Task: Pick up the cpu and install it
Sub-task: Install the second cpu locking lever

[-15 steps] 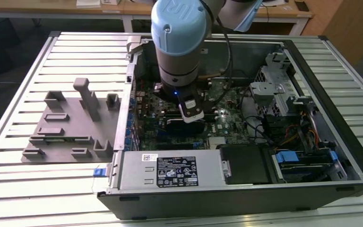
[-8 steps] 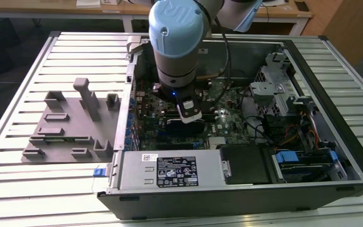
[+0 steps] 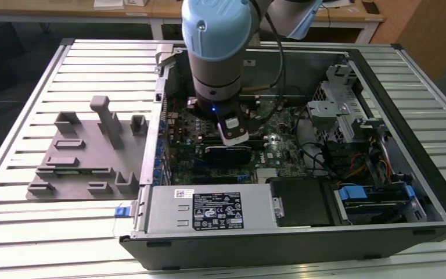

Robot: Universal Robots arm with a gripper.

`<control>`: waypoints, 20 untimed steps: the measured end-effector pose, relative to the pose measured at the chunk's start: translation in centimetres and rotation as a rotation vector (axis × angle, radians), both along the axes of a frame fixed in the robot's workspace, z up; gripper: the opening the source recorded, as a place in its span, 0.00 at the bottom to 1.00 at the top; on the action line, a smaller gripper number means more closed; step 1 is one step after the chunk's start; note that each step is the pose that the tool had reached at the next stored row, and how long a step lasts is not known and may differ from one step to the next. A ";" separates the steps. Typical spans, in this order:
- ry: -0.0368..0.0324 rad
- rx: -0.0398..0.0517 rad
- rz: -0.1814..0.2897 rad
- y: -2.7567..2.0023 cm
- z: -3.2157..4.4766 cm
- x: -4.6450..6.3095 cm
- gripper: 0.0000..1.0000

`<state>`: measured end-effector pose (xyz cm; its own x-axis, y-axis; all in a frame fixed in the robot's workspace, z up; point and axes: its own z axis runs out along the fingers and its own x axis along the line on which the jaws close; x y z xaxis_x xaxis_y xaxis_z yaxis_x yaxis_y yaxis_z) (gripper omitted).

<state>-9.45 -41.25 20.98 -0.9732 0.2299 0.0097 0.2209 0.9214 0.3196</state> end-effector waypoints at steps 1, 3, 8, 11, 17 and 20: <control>0.0001 -0.0001 0.000 0.00 0.42 0.0 0.11; 0.0000 0.0000 0.000 0.00 1.26 0.0 0.11; -0.0001 0.0002 0.000 0.00 2.87 0.0 0.11; 0.0002 -0.0004 0.000 0.01 3.20 0.3 0.11; 0.0017 -0.0038 -0.004 -0.02 3.32 1.3 0.11; 0.0018 -0.0067 -0.009 -0.06 3.32 1.6 0.11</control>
<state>-7.87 -41.31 24.30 -0.9709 0.2391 0.0098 0.2301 0.9215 0.3130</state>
